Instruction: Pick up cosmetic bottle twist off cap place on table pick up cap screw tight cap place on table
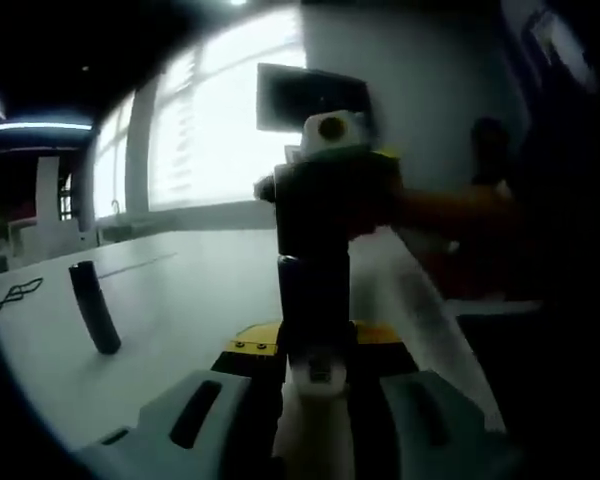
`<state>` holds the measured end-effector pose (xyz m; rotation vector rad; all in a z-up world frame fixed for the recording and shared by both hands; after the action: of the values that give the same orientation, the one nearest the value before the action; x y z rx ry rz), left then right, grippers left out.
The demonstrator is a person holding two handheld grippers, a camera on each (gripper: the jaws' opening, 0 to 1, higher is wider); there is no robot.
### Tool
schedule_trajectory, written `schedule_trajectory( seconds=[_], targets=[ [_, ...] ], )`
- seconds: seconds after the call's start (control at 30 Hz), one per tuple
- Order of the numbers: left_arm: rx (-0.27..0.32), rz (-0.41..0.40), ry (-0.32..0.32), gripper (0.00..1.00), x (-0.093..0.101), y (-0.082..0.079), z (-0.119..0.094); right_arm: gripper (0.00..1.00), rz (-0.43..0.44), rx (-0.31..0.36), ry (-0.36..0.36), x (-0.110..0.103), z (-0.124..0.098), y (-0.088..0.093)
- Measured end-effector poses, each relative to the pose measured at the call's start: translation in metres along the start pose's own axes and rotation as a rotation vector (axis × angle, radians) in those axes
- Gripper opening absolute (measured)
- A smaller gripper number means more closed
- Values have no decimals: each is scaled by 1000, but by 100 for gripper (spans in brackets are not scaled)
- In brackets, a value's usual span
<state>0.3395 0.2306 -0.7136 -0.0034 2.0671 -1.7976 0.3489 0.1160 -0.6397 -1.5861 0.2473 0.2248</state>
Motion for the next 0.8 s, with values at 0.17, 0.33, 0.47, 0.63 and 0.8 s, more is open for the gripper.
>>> schedule_trajectory(
  seconds=[0.17,0.33,0.47,0.63,0.8],
  targets=[
    [-3,3,-9,14,-3,0,5,27,18,-21,-34,3,3,2],
    [1,3,-12,14,-3,1,4,25,17,-21,-54,7,8,0],
    [3,4,-15,14,-3,1,4,22,11,-47,-79,7,15,2],
    [3,2,-16,14,-2,2,3,16,9,-36,-80,10,14,2],
    [0,0,-20,14,-2,2,4,15,-4,-27,-61,10,12,2]
  ],
)
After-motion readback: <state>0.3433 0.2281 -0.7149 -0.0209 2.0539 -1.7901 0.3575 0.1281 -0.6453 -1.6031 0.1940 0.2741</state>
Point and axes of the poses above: the point that each gripper's makers call its tool centre point, and the gripper's own axes: z roughly forward along the fingers, x roughly to its right, y roughly out of its underside, the point moved 7 cm from there along -z, roughly backward along the fingers, and after that the axes turned 13 degrees about z, right-handed, at the moved point
